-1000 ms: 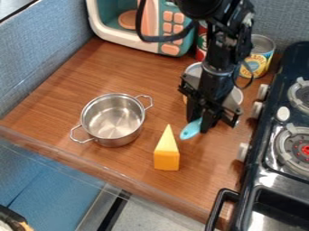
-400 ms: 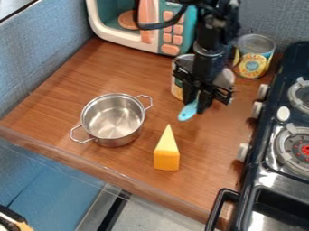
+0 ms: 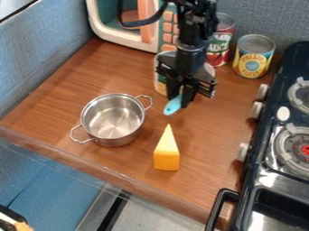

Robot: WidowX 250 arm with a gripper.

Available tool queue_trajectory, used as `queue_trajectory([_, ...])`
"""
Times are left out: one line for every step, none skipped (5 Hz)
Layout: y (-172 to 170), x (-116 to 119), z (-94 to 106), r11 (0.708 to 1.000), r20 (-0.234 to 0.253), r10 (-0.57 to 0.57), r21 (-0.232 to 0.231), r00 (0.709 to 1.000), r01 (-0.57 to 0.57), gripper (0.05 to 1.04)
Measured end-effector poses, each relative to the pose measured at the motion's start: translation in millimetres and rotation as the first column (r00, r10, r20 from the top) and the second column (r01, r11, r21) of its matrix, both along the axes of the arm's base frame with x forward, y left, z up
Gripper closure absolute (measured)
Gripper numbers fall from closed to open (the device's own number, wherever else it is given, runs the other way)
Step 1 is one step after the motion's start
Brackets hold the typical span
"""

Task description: Moves the blue spatula to the middle of the table

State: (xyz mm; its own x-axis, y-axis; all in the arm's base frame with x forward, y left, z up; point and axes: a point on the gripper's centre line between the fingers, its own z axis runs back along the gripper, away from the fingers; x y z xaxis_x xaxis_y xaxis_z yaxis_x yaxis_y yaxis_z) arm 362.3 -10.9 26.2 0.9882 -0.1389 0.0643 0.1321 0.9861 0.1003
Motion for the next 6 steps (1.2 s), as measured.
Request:
queue_trajectory([27, -6, -2.0, 0.998, -0.021, 0.056, 0.039, 0.998, -0.055, 0.778])
queue_trajectory([54, -11, -0.5, 0.993, -0.023, 0.098, 0.073, 0.995, -0.096, 0.778])
queue_trajectory([78, -16, -1.0, 0.986, -0.031, 0.139, 0.097, 0.990, -0.136, 0.778])
queue_trajectory([90, -19, -0.3, 0.982, -0.035, 0.152, 0.119, 0.988, -0.147, 0.778])
queue_trajectory([87, -19, -1.3, 0.986, -0.041, 0.139, 0.097, 0.989, -0.135, 0.778])
queue_trajectory([66, -5, 3.7, 0.994, -0.012, 0.093, 0.060, 0.996, -0.092, 0.778])
